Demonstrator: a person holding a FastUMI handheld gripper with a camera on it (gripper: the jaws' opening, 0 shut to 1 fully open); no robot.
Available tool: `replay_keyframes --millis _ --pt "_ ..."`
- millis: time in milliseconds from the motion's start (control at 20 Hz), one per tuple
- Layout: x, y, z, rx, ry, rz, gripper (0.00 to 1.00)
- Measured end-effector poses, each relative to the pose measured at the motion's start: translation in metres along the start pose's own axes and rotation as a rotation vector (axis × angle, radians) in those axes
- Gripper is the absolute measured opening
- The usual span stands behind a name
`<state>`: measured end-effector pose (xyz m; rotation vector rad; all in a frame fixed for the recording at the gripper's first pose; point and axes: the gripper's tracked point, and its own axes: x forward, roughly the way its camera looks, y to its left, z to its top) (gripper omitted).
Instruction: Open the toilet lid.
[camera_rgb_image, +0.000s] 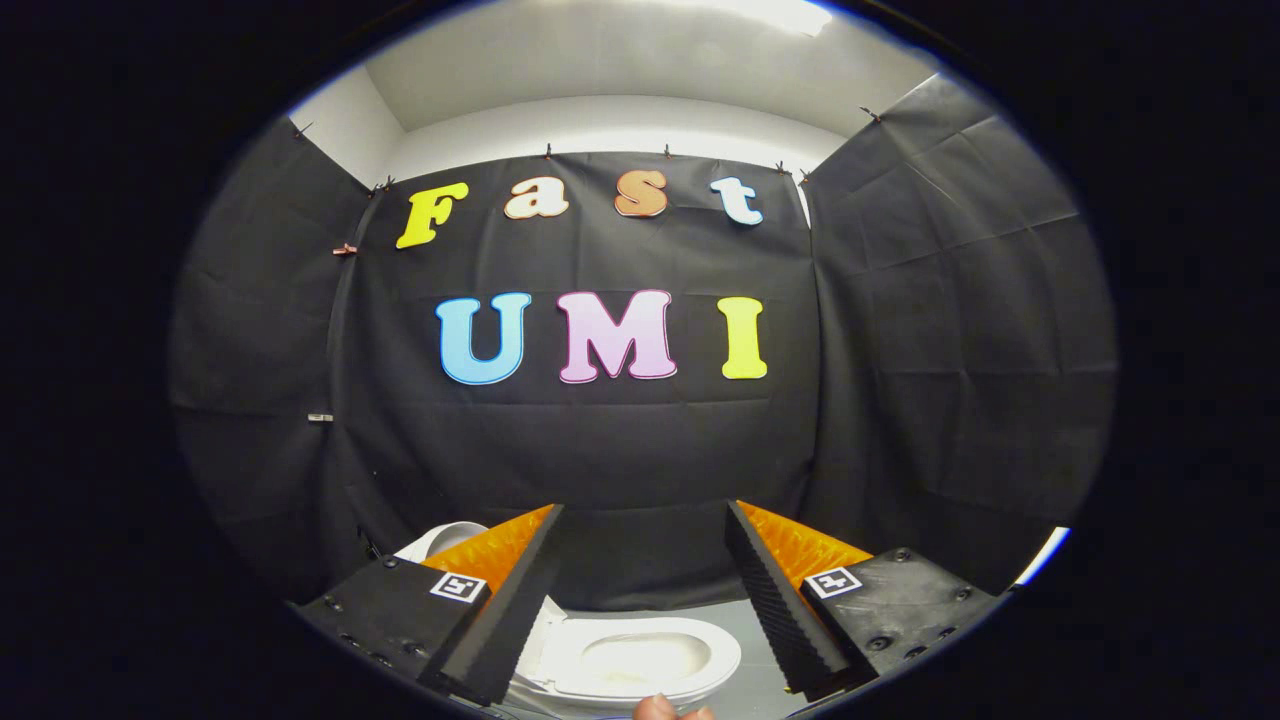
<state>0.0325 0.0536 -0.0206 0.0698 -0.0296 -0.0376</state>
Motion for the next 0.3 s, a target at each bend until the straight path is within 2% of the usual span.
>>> replay_keyframes --millis 300 --pt "-0.0005 0.0023 -0.0016 -0.003 0.005 0.003 0.99"
